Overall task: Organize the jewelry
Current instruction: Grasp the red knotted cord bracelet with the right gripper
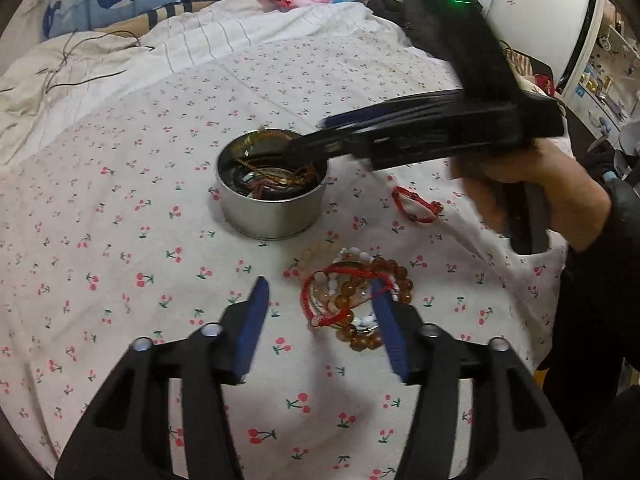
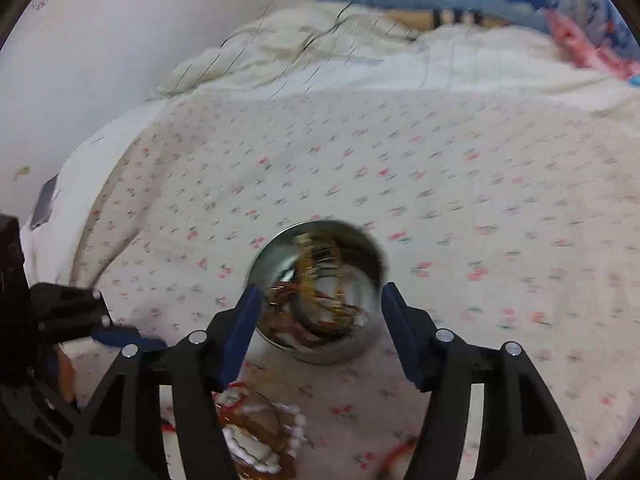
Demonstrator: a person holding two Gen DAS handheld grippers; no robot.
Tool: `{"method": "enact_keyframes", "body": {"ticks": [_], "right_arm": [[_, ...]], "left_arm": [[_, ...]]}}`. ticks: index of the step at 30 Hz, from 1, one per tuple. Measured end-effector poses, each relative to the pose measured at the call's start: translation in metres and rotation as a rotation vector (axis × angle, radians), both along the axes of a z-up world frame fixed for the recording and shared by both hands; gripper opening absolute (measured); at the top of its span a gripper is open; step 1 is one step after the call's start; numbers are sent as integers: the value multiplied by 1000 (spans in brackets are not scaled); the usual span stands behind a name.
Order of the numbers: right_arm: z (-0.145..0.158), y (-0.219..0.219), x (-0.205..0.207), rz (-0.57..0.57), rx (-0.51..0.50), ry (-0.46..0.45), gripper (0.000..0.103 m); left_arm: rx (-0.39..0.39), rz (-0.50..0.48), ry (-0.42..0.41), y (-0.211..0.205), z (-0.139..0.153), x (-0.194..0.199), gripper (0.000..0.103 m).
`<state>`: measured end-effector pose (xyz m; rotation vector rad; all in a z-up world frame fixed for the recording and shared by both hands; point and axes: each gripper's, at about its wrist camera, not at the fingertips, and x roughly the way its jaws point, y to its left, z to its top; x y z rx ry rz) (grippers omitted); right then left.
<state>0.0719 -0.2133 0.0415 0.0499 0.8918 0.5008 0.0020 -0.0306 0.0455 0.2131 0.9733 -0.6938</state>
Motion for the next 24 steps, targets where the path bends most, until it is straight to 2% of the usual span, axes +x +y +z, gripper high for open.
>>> {"method": "enact_keyframes", "body": {"ticks": [3, 7, 13, 14, 15, 17, 19, 20, 21, 24], "right_arm": [[12, -28, -24, -41, -14, -25, 67], [0, -60, -50, -78, -135, 39, 68], [-43, -79, -62, -72, -56, 167, 68], [-46, -76, -62, -58, -64, 169, 68], [-50, -70, -62, -49, -104, 166, 68], [-56, -57, -65, -13, -191, 143, 56], [-55, -44, -69, 29, -221, 123, 16], [-51, -42, -70, 31, -239, 106, 16], [-46, -43, -71, 36, -222, 92, 9], [-32, -54, -72, 12, -155, 66, 9]], "left_arm": [[4, 5, 22, 2, -4, 3, 53], [12, 8, 58, 1, -13, 8, 61], [12, 40, 137, 0, -34, 15, 60], [13, 43, 149, 1, -38, 15, 45], [14, 41, 172, 1, -41, 17, 17], [26, 40, 167, 2, -43, 16, 2], [-15, 15, 166, 3, -36, 12, 0], [-40, 7, 161, 4, -30, 10, 0], [-66, -5, 152, 6, -23, 8, 0], [-112, -5, 144, 11, -13, 7, 0]]}}
